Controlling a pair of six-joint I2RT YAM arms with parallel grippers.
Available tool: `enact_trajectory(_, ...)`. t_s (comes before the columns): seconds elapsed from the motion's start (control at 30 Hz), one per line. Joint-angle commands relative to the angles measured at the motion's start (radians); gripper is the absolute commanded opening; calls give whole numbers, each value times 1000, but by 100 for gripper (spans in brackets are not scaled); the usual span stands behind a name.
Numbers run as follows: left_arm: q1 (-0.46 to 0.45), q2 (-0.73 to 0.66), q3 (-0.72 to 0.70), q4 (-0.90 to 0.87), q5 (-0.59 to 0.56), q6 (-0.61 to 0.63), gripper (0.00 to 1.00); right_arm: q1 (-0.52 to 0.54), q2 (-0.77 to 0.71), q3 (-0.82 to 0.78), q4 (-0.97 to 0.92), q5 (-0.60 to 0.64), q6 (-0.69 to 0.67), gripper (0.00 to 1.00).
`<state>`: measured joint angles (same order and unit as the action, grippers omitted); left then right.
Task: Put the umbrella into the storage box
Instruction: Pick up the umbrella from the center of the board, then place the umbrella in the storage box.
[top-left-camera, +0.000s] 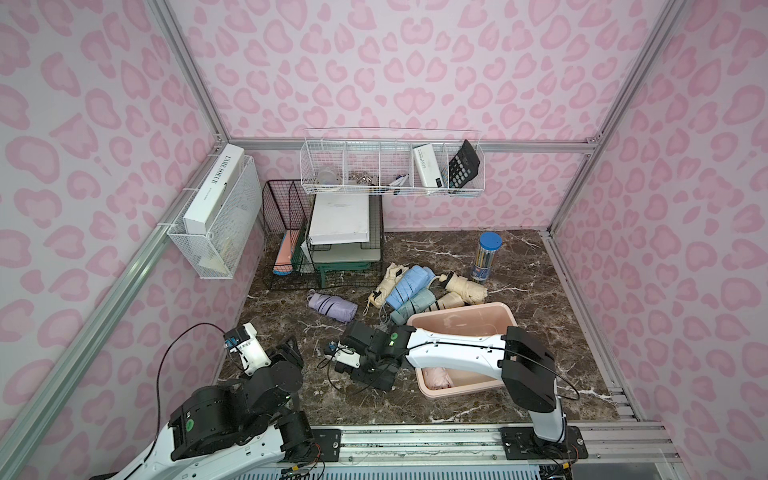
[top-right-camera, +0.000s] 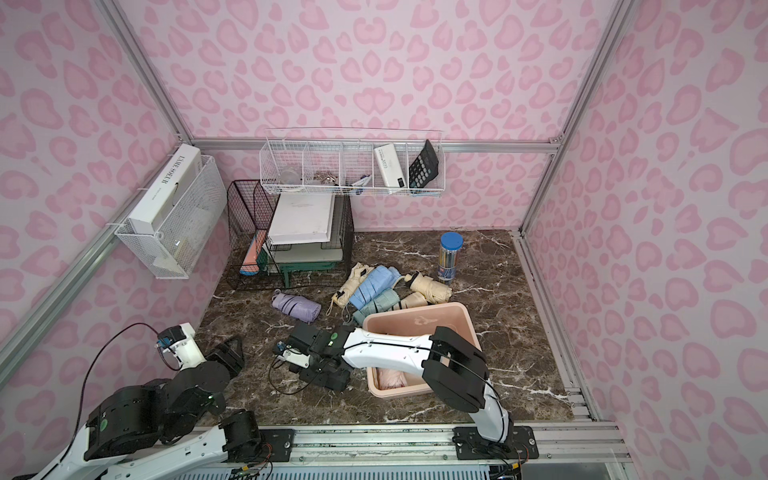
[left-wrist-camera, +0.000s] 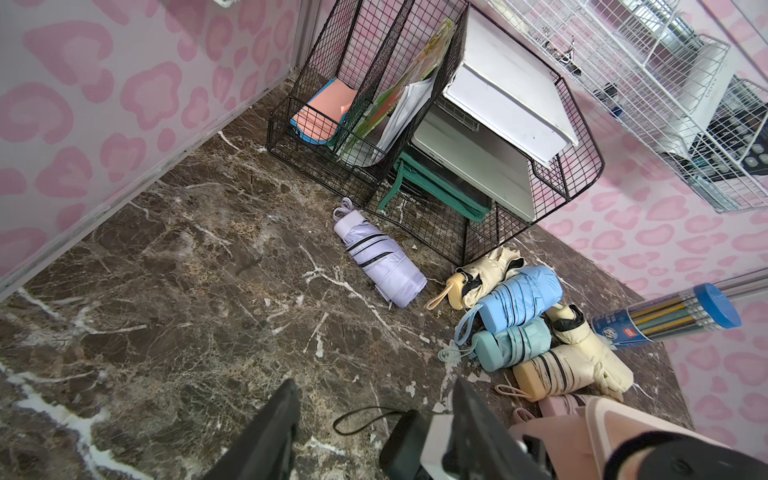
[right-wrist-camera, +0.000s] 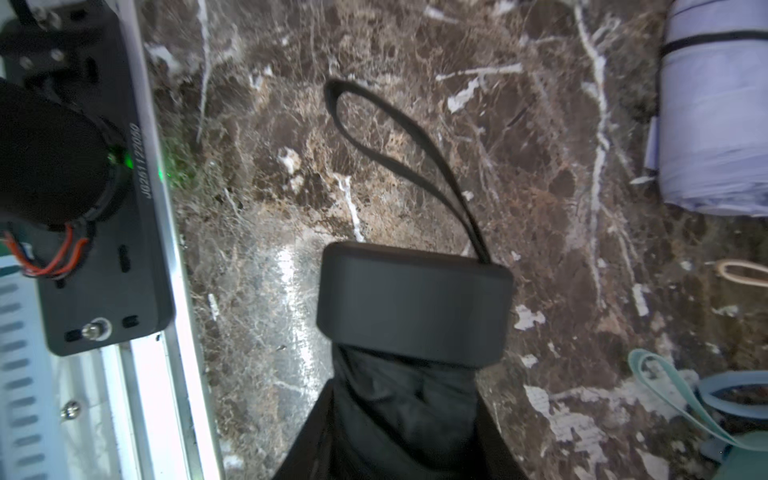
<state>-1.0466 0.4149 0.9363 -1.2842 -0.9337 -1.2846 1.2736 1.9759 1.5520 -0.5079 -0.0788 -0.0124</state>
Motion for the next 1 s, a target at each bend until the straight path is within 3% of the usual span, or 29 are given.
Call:
enact_trajectory(0.0,0,6,13,34,-17,36,60,-6,-94,-43,87,-27,69,16)
enact_trajectory(0.17,0,22,20,89,-12,74,60,-23,-260,-160,121,-19,148,15)
enact_trajectory(0.5,0,106,-15,292,56,153,62,-79,-566,-307,95,112,313,15)
enact_trajectory(0.7,0,225,-59,481,192,168,63,-168,-720,-389,51,139,430,15)
enact_trajectory(0.97,0,442,-66,704,464,192,67,-322,-875,-541,-69,163,574,15)
